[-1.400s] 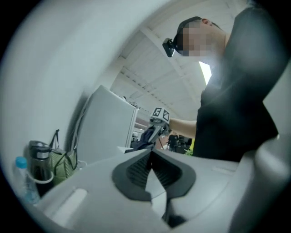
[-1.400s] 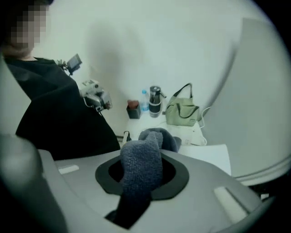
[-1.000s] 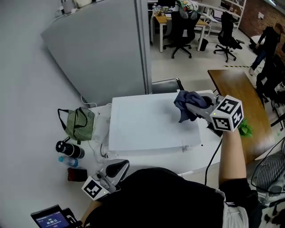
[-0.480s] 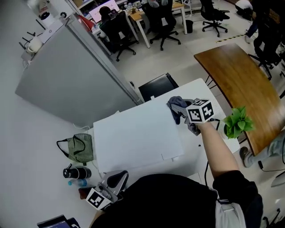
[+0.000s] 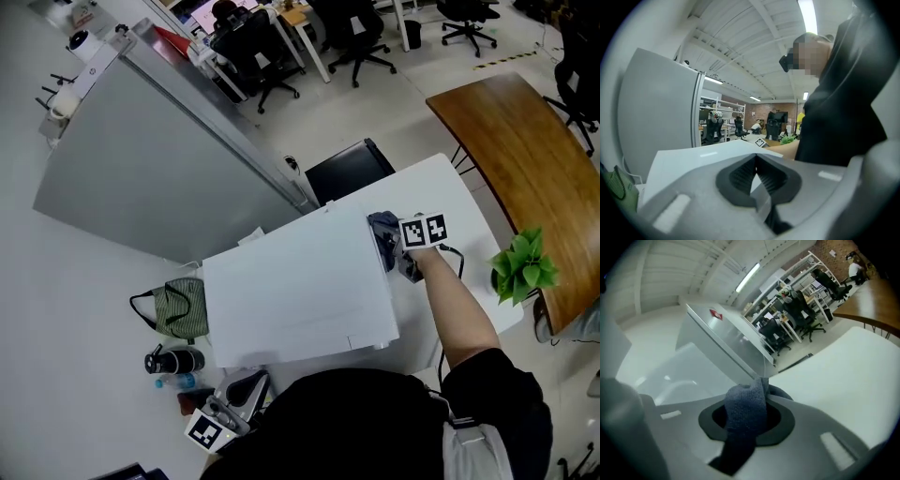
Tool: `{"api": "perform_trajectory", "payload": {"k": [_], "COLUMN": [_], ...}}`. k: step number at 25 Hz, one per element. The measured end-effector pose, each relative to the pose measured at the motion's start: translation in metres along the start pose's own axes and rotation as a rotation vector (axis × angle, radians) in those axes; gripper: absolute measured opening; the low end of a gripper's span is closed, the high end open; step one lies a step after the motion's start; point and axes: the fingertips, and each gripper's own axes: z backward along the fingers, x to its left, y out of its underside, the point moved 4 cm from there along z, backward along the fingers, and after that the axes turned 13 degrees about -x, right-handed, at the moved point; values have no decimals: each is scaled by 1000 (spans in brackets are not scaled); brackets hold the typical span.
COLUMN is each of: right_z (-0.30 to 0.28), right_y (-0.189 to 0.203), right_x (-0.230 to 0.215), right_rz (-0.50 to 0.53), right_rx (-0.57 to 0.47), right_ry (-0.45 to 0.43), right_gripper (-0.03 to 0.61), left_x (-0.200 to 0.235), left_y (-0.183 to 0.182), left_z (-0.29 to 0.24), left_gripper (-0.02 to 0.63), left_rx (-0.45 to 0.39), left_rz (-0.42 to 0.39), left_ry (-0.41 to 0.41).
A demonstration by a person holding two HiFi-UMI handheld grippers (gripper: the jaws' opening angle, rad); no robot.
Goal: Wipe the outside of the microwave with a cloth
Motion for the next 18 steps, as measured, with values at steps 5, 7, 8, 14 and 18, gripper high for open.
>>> {"api": "perform_trajectory", "payload": {"k": [5,7,8,14,18], "right_z": [-20,-25,-27,10,70], "right_y": [51,65,69,8,-61], "right_x": [-61,-73,-76,-10,94], "right_rz": [-68,-36,-27,17,46], "right_rx": [121,196,224,116,-105], "right_ry": [139,187,196,-38,-282], "right_gripper": [71,71,71,77,77], "left_x": [-3,-3,-4,-10,-4], "left_y": [3,4,5,6,7], "left_z": [-5,-8,-10,-18,-20], "left_gripper": [3,3,3,3,3], "left_rx": [14,18,20,36,37], "left_rz": [-2,1,2,-1,15], "left_ry": [-6,0,5,33,24]}}
